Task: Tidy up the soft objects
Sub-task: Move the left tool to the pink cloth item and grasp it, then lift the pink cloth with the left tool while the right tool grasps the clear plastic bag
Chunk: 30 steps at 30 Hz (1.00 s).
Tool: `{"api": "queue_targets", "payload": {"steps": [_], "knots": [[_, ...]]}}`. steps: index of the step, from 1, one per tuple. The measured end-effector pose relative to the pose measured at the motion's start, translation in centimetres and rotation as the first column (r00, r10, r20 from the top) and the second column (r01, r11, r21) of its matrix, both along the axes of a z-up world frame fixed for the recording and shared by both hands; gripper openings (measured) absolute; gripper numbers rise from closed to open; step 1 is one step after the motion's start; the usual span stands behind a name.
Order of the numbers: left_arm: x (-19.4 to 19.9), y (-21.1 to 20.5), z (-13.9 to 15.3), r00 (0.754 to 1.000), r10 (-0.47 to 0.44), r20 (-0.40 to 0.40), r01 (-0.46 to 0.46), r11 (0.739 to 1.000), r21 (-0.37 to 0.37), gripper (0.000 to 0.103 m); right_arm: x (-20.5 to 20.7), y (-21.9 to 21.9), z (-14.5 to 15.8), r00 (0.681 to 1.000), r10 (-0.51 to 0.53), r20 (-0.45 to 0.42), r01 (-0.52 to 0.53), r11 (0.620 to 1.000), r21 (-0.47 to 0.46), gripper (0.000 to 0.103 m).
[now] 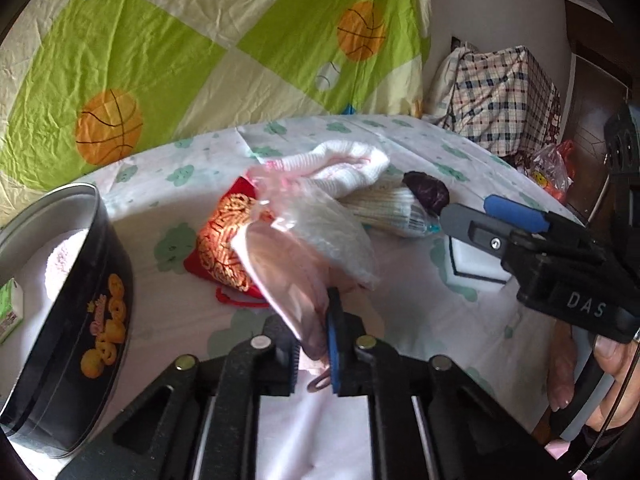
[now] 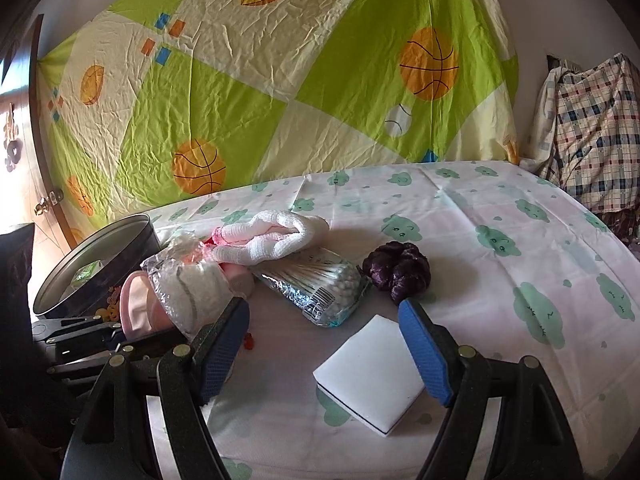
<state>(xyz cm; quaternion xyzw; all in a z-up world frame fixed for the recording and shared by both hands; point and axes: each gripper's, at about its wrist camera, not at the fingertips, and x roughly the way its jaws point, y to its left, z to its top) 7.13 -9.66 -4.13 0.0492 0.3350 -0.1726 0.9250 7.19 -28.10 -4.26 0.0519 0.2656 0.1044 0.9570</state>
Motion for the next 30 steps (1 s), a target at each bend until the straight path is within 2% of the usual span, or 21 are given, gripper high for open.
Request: {"api": "queue_targets", "payload": {"steps": [3,10,15,16,18,19,20,22,25,30], "knots": [[-0.6,0.9,0.5,0.997,0.031,0.064,-0.031,1.000,-0.003,0.008,0.0,0.3,0.1,1.000,0.008,0.004,-0.008,1.000,0.003,0.079],[-1.0,3.3,1.0,0.990,0.088,0.107,-0.086,0.996,-0.025,0.007,0.2,2.4,0.1,0.997,0.082,-0.008,-0.082,0.997,-0.002,0.079],[-0.6,3.3,0.7,0.995,0.063,0.071,-0.062,0.998,-0.011,0.010,0.5,3.8,-0.1,0.994,0.111,-0.020,-0.111,0.994,-0.019,0.079],[-0.6,3.2,0.6,0.996,0.064,0.066,-0.063,0.998,-0.003,0.013,0.5,3.8,-0.1,0.994,0.106,-0.023,-0.106,0.994,-0.017,0.079],[-0.8,2.9,0.6,0.996,0.061,0.071,-0.062,0.998,0.013,0.038,0.6,3.4,-0.2,0.994,0.103,-0.029,-0.103,0.995,0.002,0.079],[-1.0,2.8,0.6,0.995,0.064,0.080,-0.066,0.998,0.023,0.058,0.6,3.4,-0.2,0.994,0.105,-0.034,-0.105,0.994,0.008,0.079],[-1.3,2.9,0.8,0.992,0.077,0.104,-0.080,0.996,0.027,0.072,0.7,3.4,-0.3,0.993,0.110,-0.041,-0.109,0.994,0.010,0.079],[-1.6,3.3,1.2,0.987,0.092,0.132,-0.094,0.996,0.006,0.074,0.9,3.8,-0.4,0.990,0.132,-0.057,-0.133,0.991,-0.004,0.079],[-1.2,3.9,1.1,0.987,0.110,0.114,-0.109,0.994,-0.012,0.074,1.4,4.9,-0.7,0.979,0.181,-0.093,-0.185,0.982,-0.039,0.079],[-1.0,4.4,1.2,0.986,0.131,0.104,-0.128,0.991,-0.037,0.075,2.8,5.9,-1.3,0.958,0.235,-0.162,-0.240,0.971,-0.012,0.079]]}}
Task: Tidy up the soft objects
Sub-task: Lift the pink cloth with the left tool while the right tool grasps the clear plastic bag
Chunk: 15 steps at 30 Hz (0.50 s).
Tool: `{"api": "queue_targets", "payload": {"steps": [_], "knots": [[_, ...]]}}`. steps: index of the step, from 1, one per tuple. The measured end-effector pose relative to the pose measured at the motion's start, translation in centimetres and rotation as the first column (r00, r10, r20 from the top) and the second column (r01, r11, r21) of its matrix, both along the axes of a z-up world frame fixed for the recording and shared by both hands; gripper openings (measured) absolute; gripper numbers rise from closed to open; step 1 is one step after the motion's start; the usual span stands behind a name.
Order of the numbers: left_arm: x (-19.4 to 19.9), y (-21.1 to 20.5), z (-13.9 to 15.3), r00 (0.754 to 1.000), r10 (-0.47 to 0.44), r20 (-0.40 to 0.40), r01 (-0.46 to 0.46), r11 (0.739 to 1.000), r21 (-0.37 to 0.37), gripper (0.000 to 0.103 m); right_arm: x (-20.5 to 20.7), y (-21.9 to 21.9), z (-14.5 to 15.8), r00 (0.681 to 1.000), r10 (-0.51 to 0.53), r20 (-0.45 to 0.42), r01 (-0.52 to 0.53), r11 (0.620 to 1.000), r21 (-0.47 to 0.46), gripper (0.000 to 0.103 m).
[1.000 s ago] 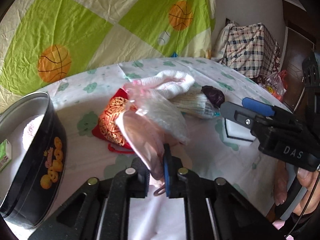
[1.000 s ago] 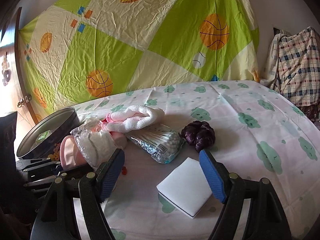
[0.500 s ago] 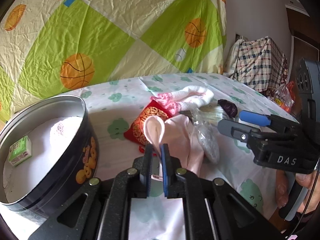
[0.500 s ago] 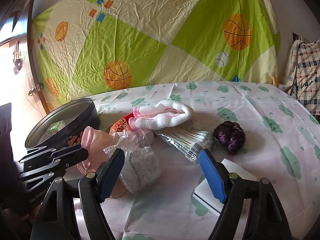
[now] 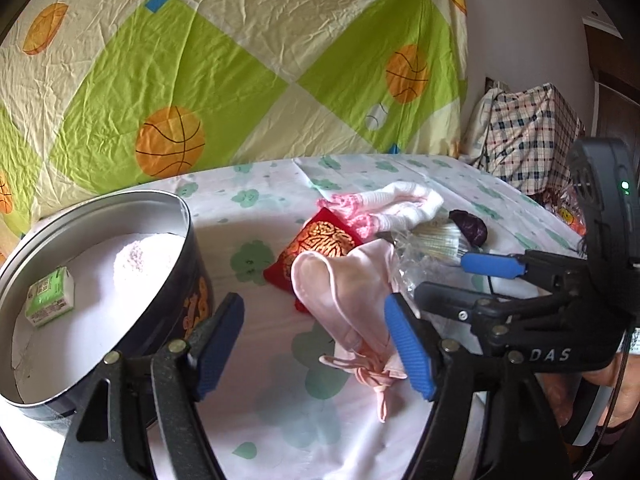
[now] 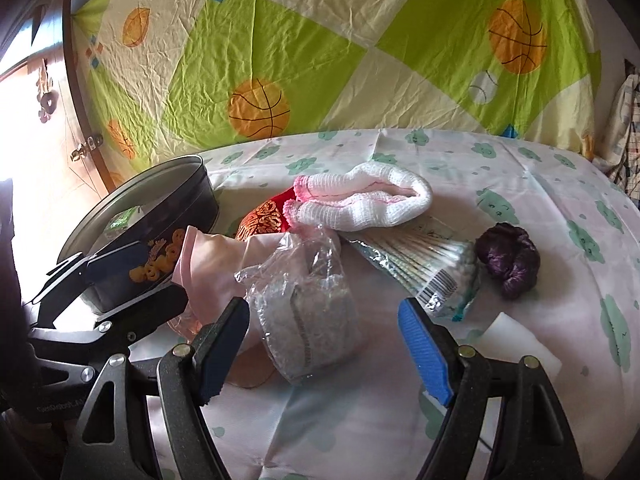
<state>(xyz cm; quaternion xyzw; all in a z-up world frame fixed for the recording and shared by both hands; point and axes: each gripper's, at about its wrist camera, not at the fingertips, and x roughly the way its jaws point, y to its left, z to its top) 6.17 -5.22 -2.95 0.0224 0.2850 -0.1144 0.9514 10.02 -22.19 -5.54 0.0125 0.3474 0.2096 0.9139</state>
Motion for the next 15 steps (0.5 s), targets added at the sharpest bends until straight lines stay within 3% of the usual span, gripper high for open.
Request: {"api": "queue_targets", "payload": {"steps": [5,6,7,15], "knots": [[0.0,0.3,-0.1,1.000,0.001,0.003,-0.001,1.000,-0.010,0.078,0.6,0.4,-0.2,0.999,0.020,-0.030,-0.020,1.000,0.018,0.078],[0.0,0.3,-0.1,1.000,0.000,0.003,0.000,1.000,-0.014,0.079,0.5,0.4,-0.2,0.999,0.029,-0.031,-0.028,0.999,0.022,0.074],[0.0,0.3,-0.1,1.000,0.000,0.001,0.000,1.000,-0.016,0.079,0.5,0.5,-0.3,0.999,0.036,-0.035,-0.035,0.999,0.020,0.061],[-0.1,-0.3,-0.2,1.000,-0.020,-0.008,0.020,1.000,0.008,0.079,-0.9,0.9,-0.1,0.999,0.031,0.021,-0.030,0.999,-0.042,0.044]]}}
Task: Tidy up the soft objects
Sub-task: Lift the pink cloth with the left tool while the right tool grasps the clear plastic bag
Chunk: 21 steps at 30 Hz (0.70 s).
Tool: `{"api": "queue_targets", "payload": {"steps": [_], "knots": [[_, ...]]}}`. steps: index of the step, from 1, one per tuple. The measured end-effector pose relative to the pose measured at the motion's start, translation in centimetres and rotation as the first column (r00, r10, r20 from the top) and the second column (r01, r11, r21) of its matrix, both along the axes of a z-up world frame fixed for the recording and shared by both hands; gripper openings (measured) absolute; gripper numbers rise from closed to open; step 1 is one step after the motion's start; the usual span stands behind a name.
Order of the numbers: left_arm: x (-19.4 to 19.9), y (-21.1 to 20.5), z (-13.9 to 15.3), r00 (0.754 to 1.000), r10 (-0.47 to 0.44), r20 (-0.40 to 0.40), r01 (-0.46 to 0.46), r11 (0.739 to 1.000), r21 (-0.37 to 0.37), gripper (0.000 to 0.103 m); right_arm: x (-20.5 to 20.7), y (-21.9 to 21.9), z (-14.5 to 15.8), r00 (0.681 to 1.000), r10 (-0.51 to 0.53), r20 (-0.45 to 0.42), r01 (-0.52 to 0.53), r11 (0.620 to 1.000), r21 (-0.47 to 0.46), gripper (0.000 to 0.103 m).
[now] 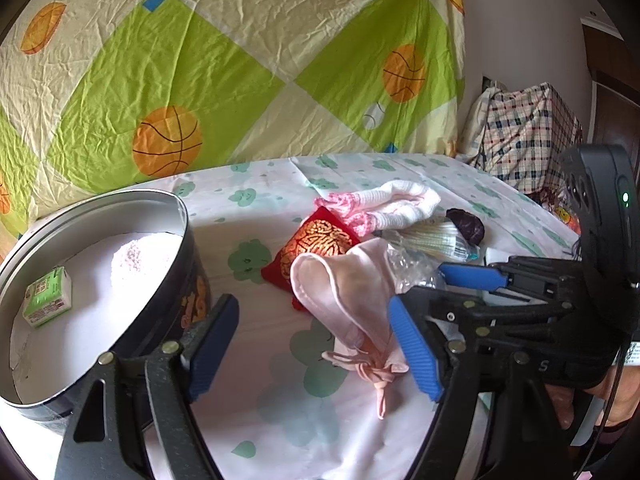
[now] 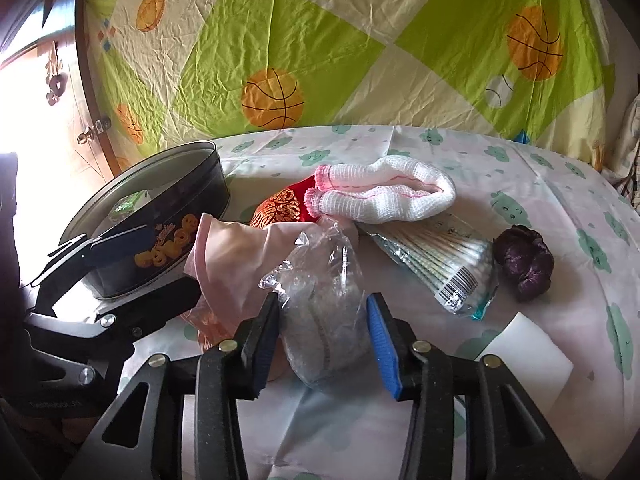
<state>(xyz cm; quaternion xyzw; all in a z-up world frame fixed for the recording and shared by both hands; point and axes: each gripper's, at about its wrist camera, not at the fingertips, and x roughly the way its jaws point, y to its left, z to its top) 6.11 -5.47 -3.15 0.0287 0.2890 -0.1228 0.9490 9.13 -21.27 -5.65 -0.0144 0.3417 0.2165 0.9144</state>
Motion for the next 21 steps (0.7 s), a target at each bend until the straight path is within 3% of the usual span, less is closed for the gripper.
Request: {"api": "queue_targets", "payload": {"steps": [2,7,9,11,21], "knots": [[-0.1,-0.3,0.0,1.000,-0.006,0.005,0.006,1.000,0.018,0.079,0.0,-0.3,0.1,1.000,-0.012,0.006,0.012,1.000,0.008,0.038],[-0.2,-1.1,-0.2,1.000,-0.019,0.006,0.019,0.998,0.056,0.080,0.1,-0.3,0.2,0.999,-0.038,0.011,0.038,0.999,-0.010,0.036],[-0.2,-1.2,-0.2,1.000,-0.022,0.006,0.022,0.998,0.064,0.080,0.3,-0.4,0.1,0.999,-0.040,0.002,0.040,0.999,-0.003,0.040],[-0.2,-1.3,-0.2,1.000,-0.025,0.005,0.024,0.997,0.067,0.081,0.4,-1.0,0.2,0.999,-0.044,-0.005,0.045,0.999,0.028,0.053],[0.2,-1.3,-0.3,0.999,-0.027,-0.018,0.028,0.998,0.064,0.085,0.1,-2.1,0.3,0.997,-0.076,-0.009,0.077,0.996,0.048,0.054]]}}
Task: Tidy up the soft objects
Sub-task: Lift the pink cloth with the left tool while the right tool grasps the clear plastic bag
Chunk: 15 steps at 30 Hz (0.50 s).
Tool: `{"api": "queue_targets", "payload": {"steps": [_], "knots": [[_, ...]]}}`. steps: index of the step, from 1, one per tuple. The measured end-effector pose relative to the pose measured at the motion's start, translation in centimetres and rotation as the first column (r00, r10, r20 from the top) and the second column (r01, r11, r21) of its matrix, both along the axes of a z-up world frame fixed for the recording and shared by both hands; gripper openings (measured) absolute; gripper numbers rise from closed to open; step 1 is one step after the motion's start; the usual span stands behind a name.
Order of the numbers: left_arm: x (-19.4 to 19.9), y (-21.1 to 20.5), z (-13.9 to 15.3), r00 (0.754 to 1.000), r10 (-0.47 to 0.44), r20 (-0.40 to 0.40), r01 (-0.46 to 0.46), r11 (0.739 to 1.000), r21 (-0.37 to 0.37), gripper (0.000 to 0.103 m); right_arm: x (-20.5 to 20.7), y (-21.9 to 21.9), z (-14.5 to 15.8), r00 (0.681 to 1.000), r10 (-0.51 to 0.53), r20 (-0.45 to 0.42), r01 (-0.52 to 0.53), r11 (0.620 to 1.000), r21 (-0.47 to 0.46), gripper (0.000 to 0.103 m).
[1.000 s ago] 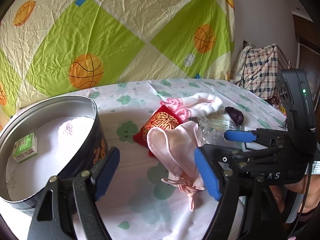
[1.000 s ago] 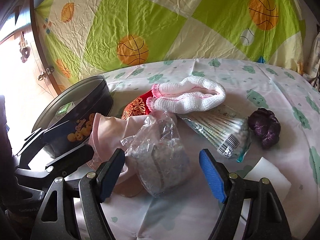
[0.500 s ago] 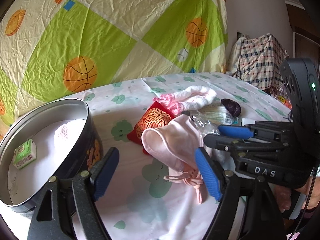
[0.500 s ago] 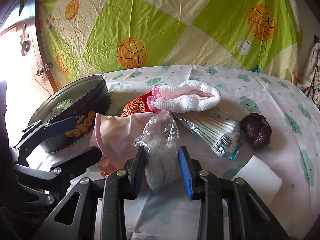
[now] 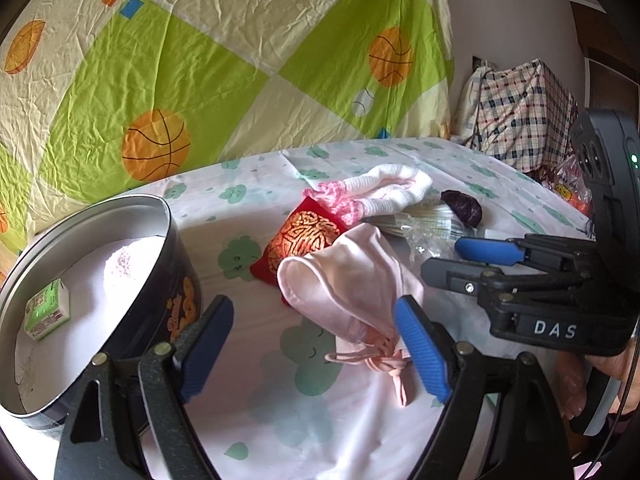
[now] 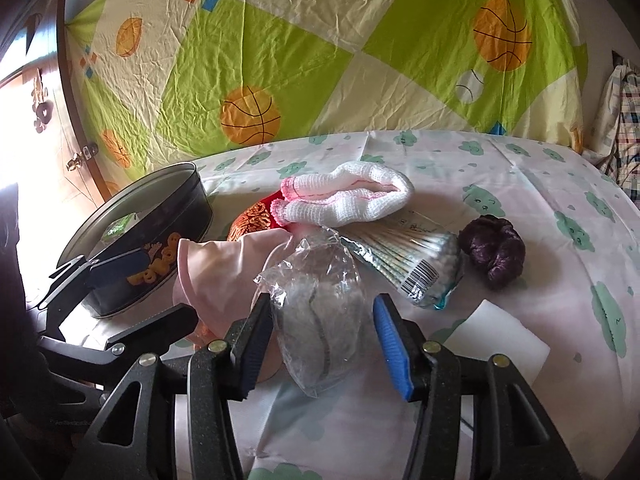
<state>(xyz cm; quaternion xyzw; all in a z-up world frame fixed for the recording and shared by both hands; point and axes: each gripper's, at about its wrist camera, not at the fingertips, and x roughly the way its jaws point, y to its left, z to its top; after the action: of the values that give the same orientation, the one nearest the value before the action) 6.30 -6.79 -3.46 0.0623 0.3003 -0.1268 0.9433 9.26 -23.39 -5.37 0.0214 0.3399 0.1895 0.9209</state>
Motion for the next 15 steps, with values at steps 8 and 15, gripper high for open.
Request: {"api": "queue_targets", "payload": {"steps": [8,15], "knots": [[0.6,-1.2,-0.3,0.999,-0.022,-0.033,0.024,0.999,0.046,0.092,1.5,0.6,-1.0,0.996,-0.022,-0.090,0.016,0.998,-0.065,0.060],[1.5,-0.1,-0.5,0.995,-0.037,-0.094,0.034,0.999,-0.033,0.093,1.6,1.5,-1.3,0.996,-0.006,-0.092,-0.006,0.992,-0.127,0.049]]}}
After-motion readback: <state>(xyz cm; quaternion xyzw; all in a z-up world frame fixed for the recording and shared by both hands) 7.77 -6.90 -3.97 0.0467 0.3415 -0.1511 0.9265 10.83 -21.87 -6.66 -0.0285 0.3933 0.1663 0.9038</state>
